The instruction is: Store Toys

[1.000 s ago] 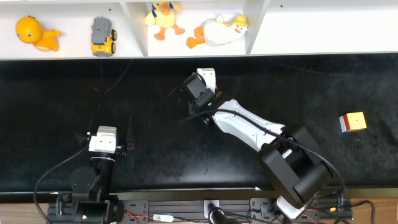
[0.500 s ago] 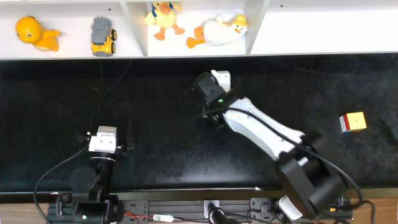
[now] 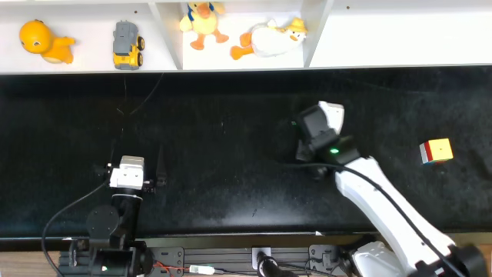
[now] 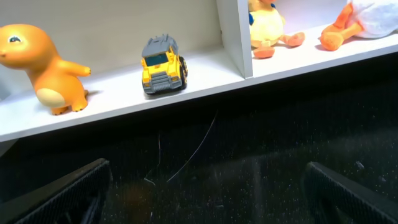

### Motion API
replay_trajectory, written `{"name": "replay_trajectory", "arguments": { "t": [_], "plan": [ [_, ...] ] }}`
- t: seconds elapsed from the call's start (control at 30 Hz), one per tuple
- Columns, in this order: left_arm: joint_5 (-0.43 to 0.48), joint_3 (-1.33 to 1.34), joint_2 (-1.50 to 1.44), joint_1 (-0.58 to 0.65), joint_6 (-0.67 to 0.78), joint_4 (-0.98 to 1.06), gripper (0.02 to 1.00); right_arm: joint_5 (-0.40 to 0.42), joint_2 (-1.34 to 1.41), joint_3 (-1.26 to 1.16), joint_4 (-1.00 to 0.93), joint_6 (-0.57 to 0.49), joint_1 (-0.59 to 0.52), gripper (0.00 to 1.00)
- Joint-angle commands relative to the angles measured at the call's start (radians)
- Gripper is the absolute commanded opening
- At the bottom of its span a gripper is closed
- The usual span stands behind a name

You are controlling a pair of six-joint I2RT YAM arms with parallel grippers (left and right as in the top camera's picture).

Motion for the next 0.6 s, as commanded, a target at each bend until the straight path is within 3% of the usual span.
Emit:
{"name": "replay_trajectory", "arguments": {
  "t": [0.03,0.37,0.6],
  "plan": [
    [-0.008,-0.006,-0.013,-0.003,0.015,0.002,0.998,0.011,-0.105,-0.001,0.000,-0.109,-0.093,0.045],
    [-0.008,-0.006,-0.013,-0.003,0.015,0.002,0.998,0.011,-0.166,0.000,0.117,-0.376,-0.251,0.045],
    [-0.008,-0.006,-0.013,-0.003,0.015,0.002,0.998,-0.003,-0.064,0.065,0.249,-0.454,-0.272,0.042]
  ]
}}
